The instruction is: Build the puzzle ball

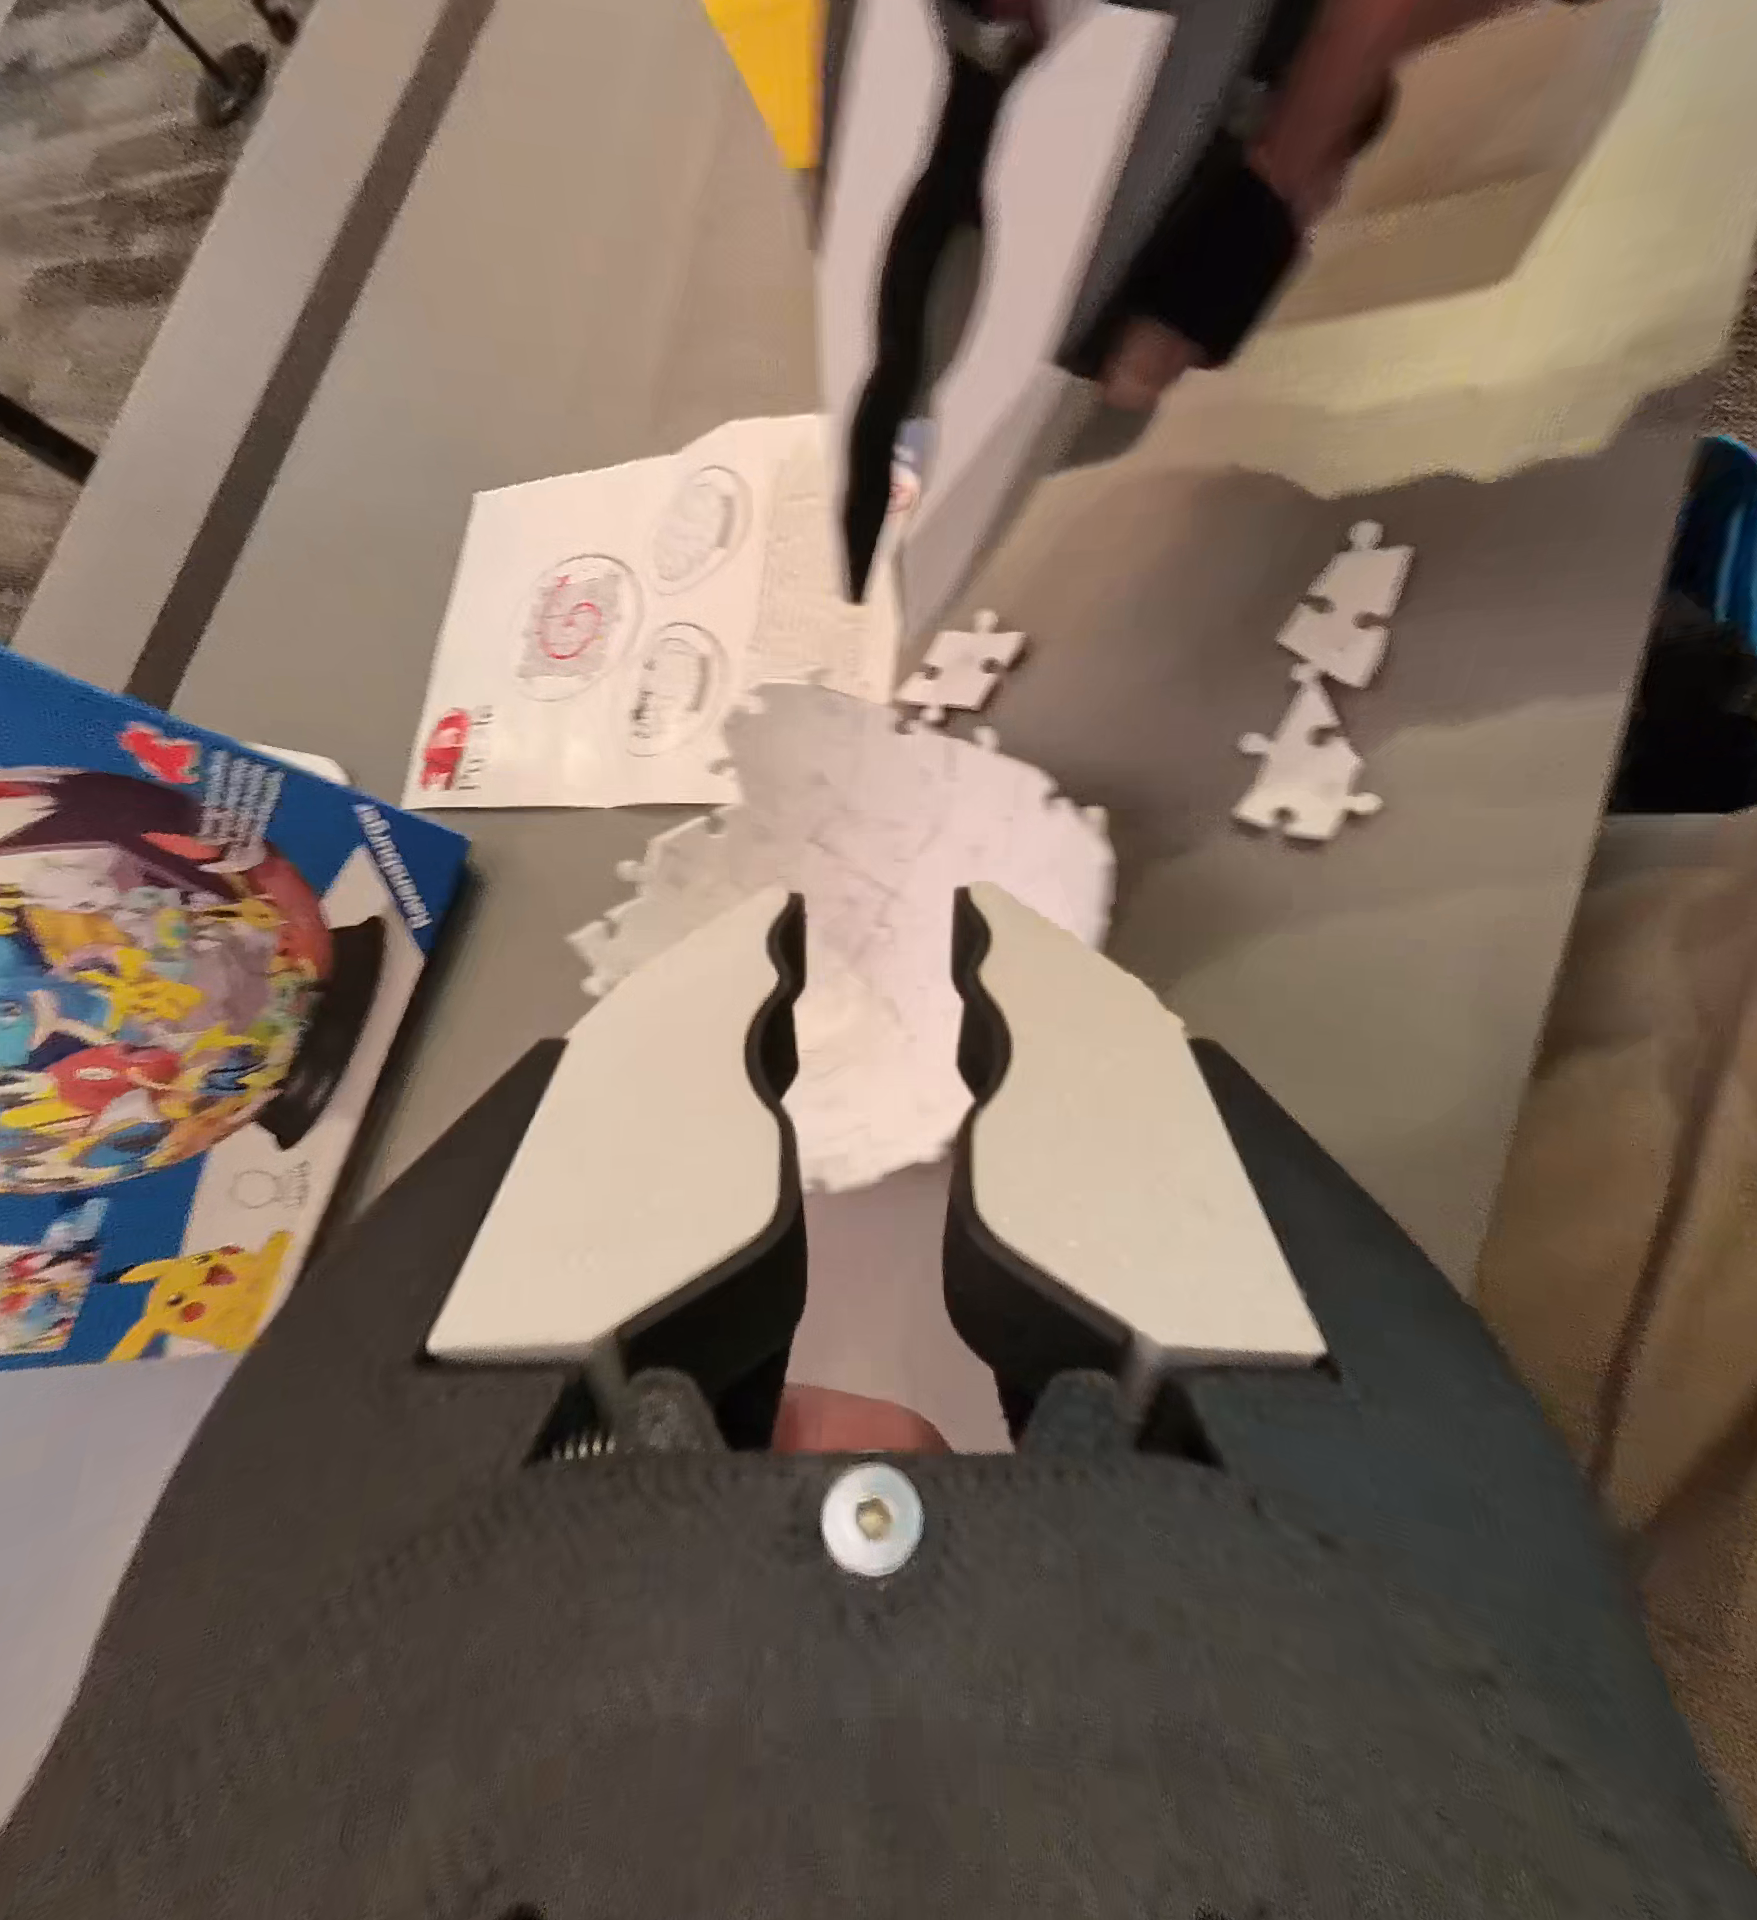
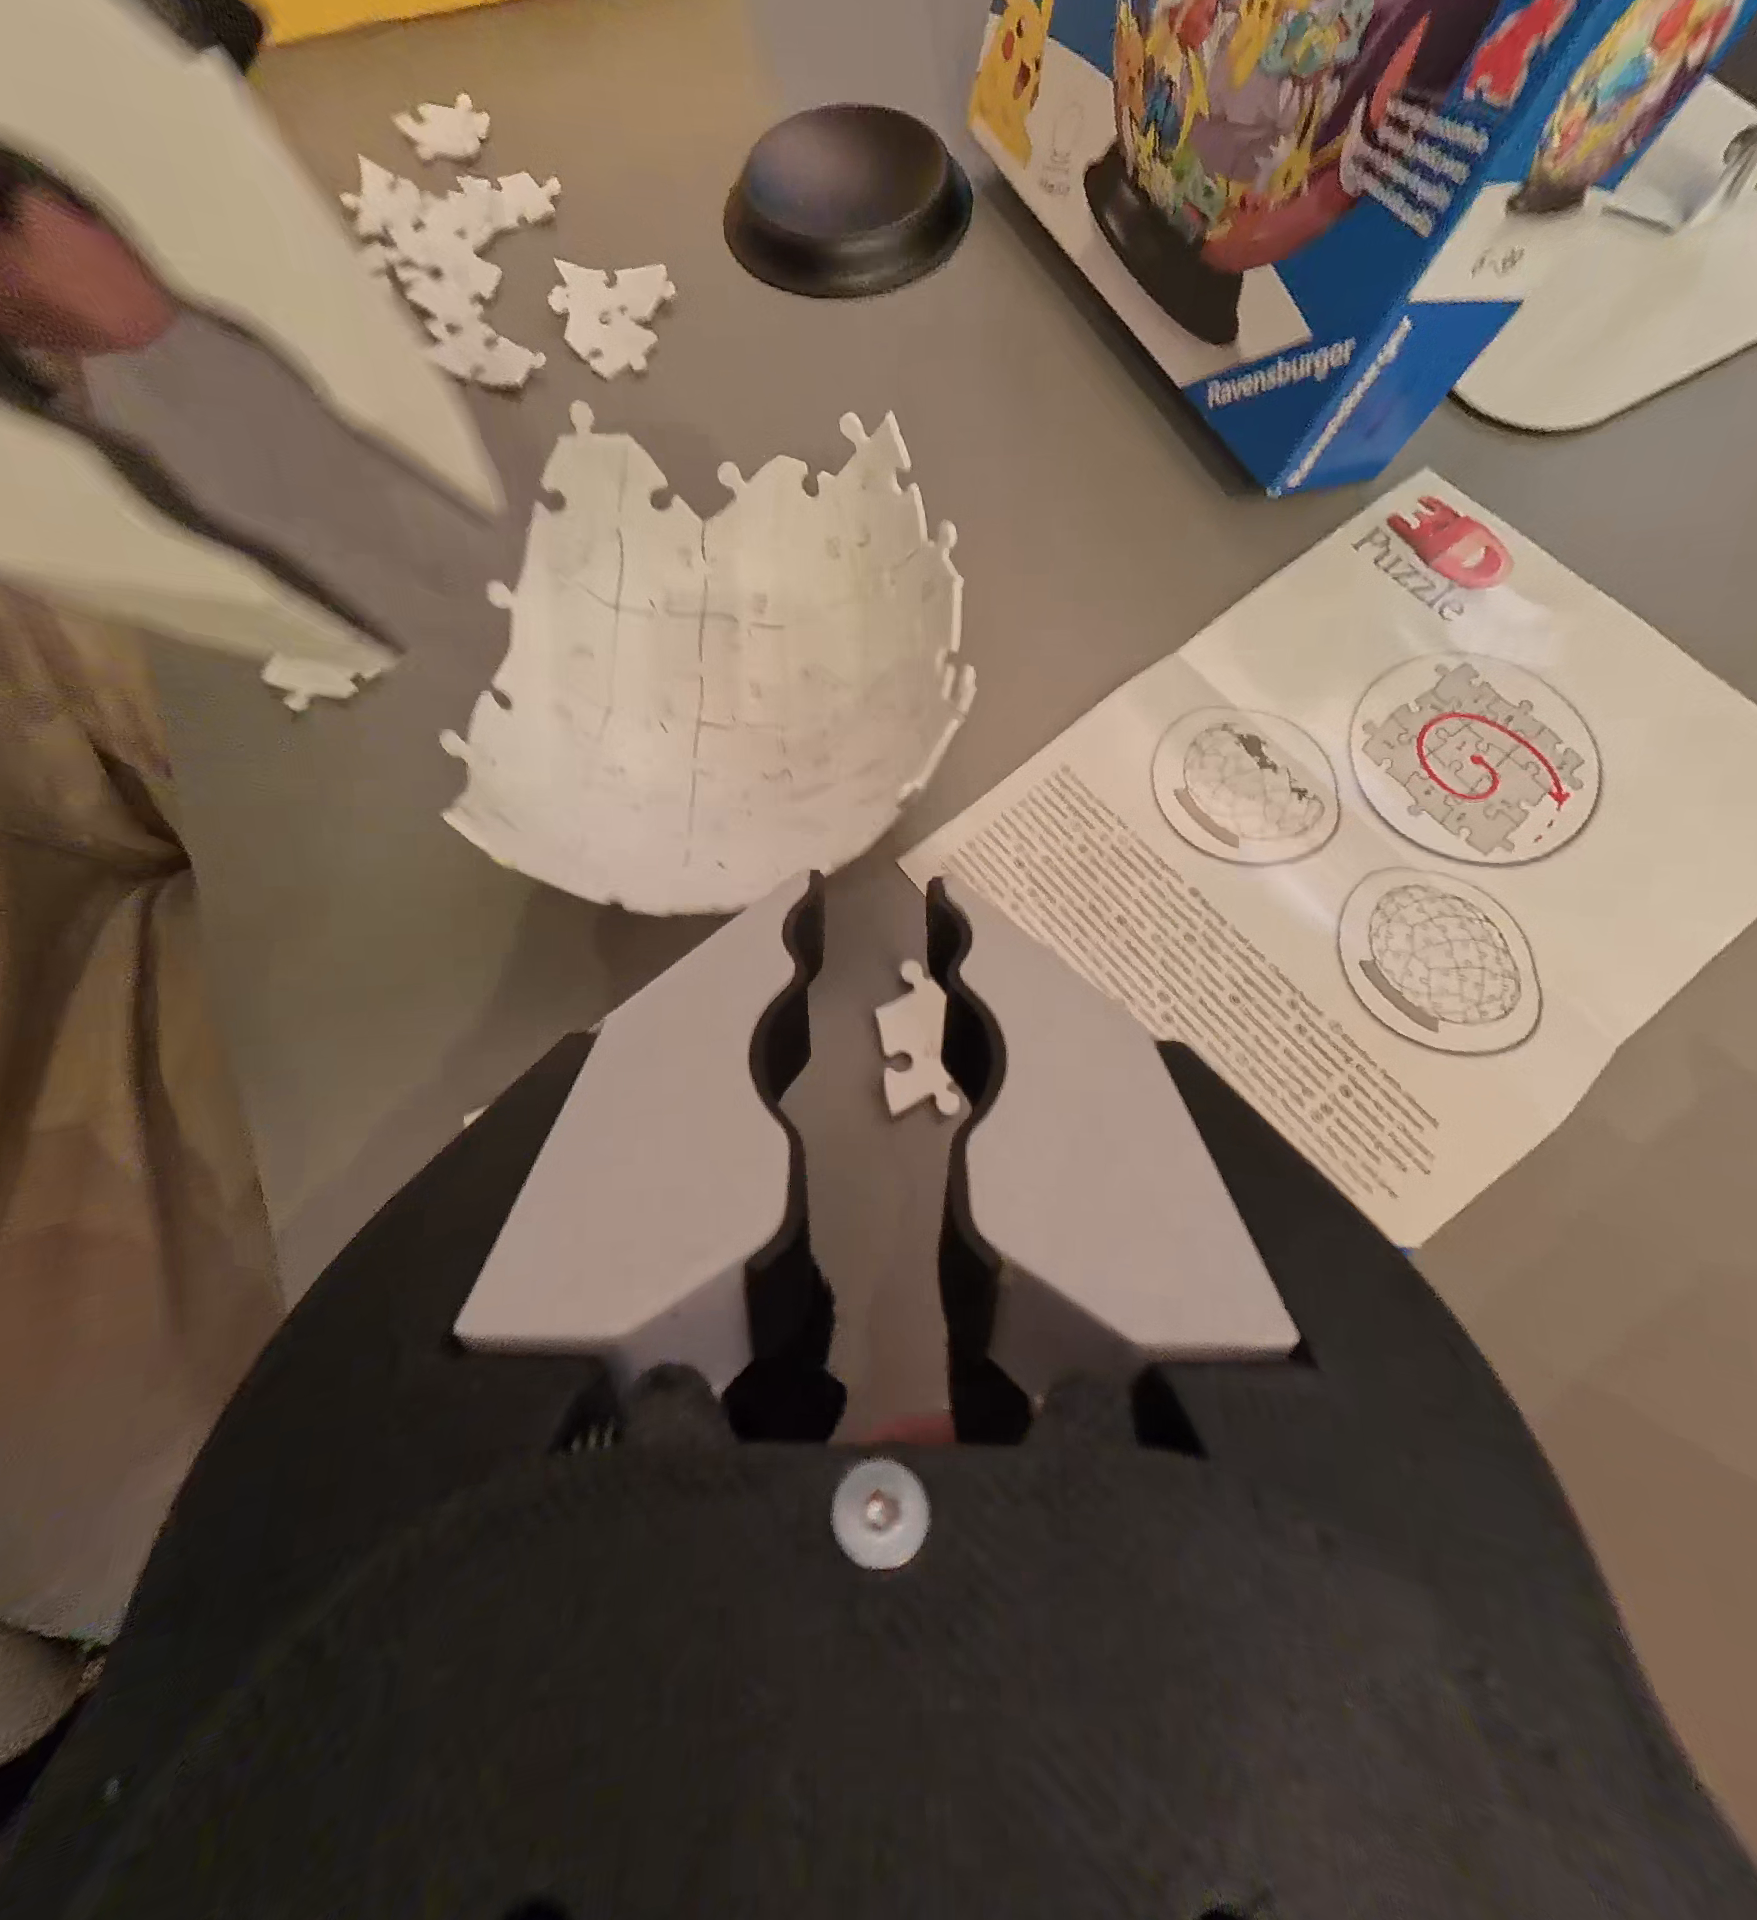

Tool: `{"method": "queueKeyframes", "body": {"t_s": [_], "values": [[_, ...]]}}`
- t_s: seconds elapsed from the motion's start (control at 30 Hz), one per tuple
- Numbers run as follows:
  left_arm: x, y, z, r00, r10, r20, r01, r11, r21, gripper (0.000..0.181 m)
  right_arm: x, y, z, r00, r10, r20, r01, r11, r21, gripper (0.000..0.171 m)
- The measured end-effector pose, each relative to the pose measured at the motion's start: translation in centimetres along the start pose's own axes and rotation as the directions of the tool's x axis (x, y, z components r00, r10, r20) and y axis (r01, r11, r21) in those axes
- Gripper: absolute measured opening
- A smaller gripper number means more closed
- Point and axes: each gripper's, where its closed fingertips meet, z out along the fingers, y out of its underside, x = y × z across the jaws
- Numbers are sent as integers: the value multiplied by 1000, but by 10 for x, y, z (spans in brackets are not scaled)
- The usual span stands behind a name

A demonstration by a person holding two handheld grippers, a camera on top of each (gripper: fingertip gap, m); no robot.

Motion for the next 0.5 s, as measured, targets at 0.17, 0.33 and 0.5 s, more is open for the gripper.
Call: {"method": "queueKeyframes", "body": {"t_s": [0.17,0.33,0.5], "values": [[-48,-7,18,995,80,65,-76,995,-60,35,-3,4,17,999,9,-32,-10,999,-38,16],[-68,-15,58,965,259,43,-250,955,-158,53,-1,12,27,999,9,-53,-13,998,-67,13],[-67,-7,95,947,299,-114,-319,917,-241,71,-3,19,32,999,10,-39,-13,996,-84,12]]}}
